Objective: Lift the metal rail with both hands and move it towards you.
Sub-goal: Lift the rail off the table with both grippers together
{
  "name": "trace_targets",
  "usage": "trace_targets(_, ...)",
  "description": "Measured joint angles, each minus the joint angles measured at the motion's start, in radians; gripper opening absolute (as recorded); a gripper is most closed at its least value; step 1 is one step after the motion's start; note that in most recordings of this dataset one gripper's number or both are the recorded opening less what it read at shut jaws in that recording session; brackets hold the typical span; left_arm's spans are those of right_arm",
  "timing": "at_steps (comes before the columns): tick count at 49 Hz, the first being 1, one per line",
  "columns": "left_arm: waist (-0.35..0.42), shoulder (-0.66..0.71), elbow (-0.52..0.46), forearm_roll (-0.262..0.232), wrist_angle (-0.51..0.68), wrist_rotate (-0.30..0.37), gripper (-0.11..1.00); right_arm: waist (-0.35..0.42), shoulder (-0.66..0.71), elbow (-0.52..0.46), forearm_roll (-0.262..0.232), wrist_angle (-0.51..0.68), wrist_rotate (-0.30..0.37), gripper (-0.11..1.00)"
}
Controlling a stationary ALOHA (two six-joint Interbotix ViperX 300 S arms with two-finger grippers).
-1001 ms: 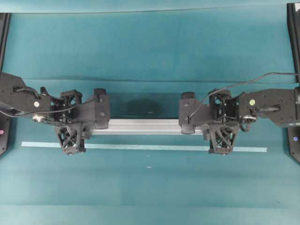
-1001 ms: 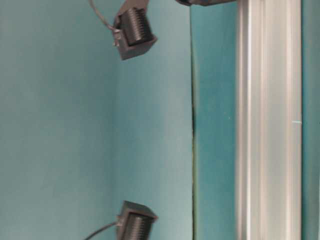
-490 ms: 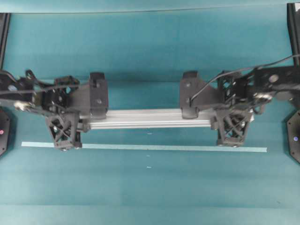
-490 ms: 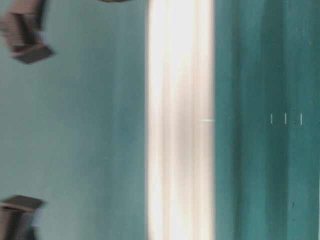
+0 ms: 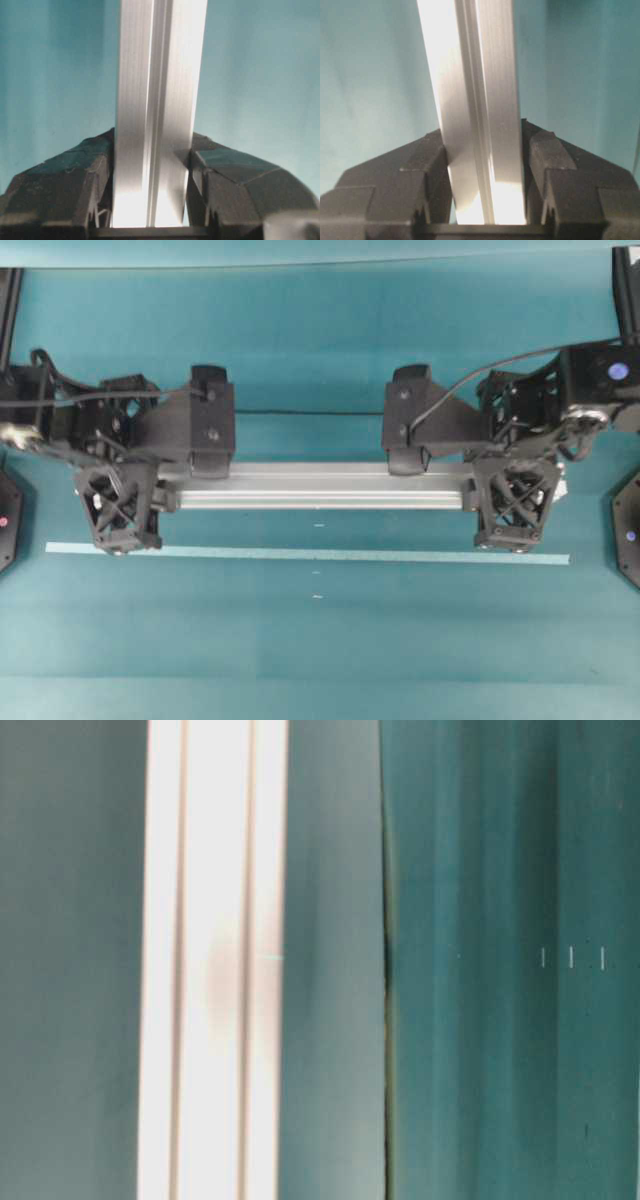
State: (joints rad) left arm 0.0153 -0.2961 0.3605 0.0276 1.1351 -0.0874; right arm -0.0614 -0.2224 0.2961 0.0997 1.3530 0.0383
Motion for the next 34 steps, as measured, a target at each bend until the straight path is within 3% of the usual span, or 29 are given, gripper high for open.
trace_targets(16,-0.005,-0.006,-0.135,0.0,0.144,0.003,0.32,0.031,-0.005,-0.163,-0.003,0.167,0.074,0.4)
trace_targets(34,-0.017,-0.006,-0.36,0.0,0.311,0.005,0.32,0.066,-0.003,-0.365,-0.02,0.316,0.16,0.4)
